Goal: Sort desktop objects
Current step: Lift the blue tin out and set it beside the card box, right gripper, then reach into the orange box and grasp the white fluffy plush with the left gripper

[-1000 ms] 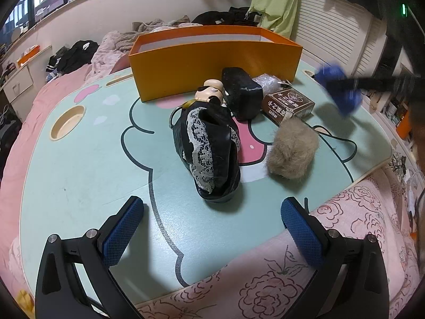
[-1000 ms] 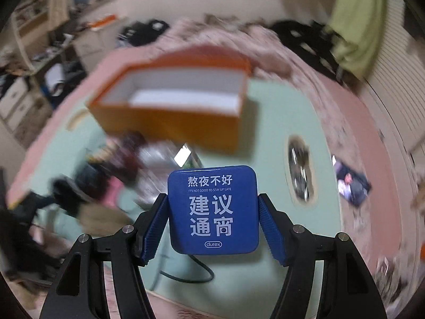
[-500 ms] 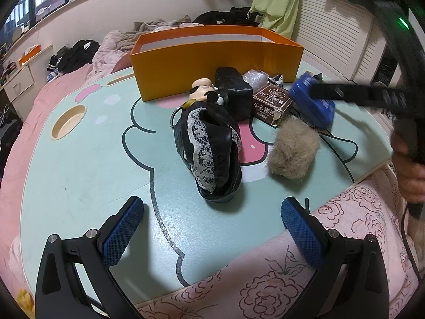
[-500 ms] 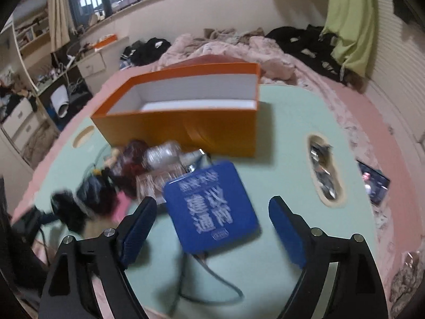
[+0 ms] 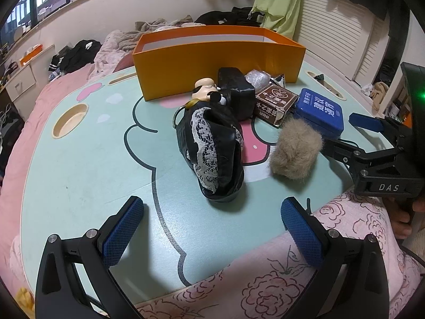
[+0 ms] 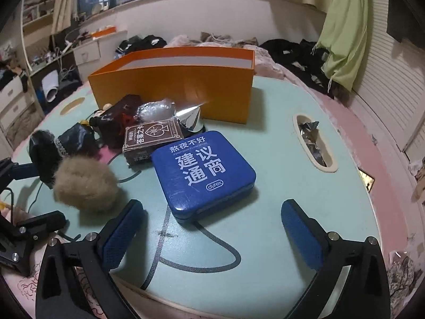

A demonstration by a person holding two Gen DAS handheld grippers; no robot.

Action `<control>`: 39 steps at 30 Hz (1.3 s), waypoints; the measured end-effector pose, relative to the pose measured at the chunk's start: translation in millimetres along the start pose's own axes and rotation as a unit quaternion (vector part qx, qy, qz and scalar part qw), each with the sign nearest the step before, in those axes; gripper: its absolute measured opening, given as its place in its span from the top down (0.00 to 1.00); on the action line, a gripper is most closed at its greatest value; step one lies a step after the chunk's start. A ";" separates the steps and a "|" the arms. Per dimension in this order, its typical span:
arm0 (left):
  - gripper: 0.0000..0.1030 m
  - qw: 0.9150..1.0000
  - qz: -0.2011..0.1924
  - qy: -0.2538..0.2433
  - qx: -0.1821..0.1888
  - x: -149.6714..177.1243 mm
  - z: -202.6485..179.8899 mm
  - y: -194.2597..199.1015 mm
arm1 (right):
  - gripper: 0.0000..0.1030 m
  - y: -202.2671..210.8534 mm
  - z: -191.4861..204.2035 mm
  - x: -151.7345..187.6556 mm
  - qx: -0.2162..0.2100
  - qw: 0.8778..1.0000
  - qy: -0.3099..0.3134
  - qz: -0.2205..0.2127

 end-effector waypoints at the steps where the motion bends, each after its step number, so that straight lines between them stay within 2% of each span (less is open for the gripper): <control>1: 0.00 1.000 0.000 0.000 0.000 -0.1 0.0 0.0 | 0.00 0.2 1.2 0.1 0.000 1.000 0.000 0.000; 6: 0.00 1.000 -0.009 0.016 0.002 0.4 3.5 3.2 | 0.00 0.1 1.9 -0.8 0.000 1.000 -0.001 -0.001; 10: 0.00 0.997 -0.061 0.043 -0.002 -6.1 15.9 29.8 | 0.00 0.1 1.5 -0.6 0.000 1.000 -0.002 -0.001; 13: 0.00 0.995 -0.095 0.036 -0.003 -23.4 18.5 55.0 | 0.00 -0.5 2.0 -0.8 0.000 1.000 -0.002 -0.001; 17: 0.00 0.992 -0.119 0.040 0.004 -79.3 21.5 76.2 | 0.00 -0.4 1.9 -0.7 0.000 1.000 -0.003 -0.002; 20: 0.00 0.993 -0.098 0.052 0.038 -126.3 16.2 66.6 | 0.00 -0.7 2.2 -1.2 0.001 1.000 -0.003 -0.002; 25: 0.00 0.996 -0.052 0.050 0.049 -176.2 0.2 22.4 | 0.00 -0.3 2.4 -2.0 0.000 1.000 -0.004 -0.003; 26: 0.00 0.997 -0.041 0.054 0.038 -182.8 -2.2 6.7 | 0.00 -0.2 1.3 -1.1 0.001 1.000 -0.004 -0.003; 30: 0.00 0.998 -0.010 0.058 -0.001 -182.6 -6.6 -35.3 | 0.00 -0.6 2.0 -1.6 0.001 1.000 -0.005 -0.003; 34: 0.00 0.998 0.014 0.063 -0.005 -174.6 -12.1 -61.6 | 0.00 -0.6 1.8 -1.1 0.001 1.000 -0.005 -0.004; 39: 0.00 0.997 0.016 0.075 0.006 -174.4 -14.3 -64.0 | 0.00 -1.6 3.6 -2.8 0.002 1.000 -0.006 -0.004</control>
Point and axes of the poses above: each gripper's, at about its wrist camera, not at the fingertips, and y roughly against the way its jaws point, z to its left, x to its underside, the point moved 8 cm from there along -y, roughly the way its jaws point, and after that the axes turned 6 degrees about x, right-handed, at the moved point
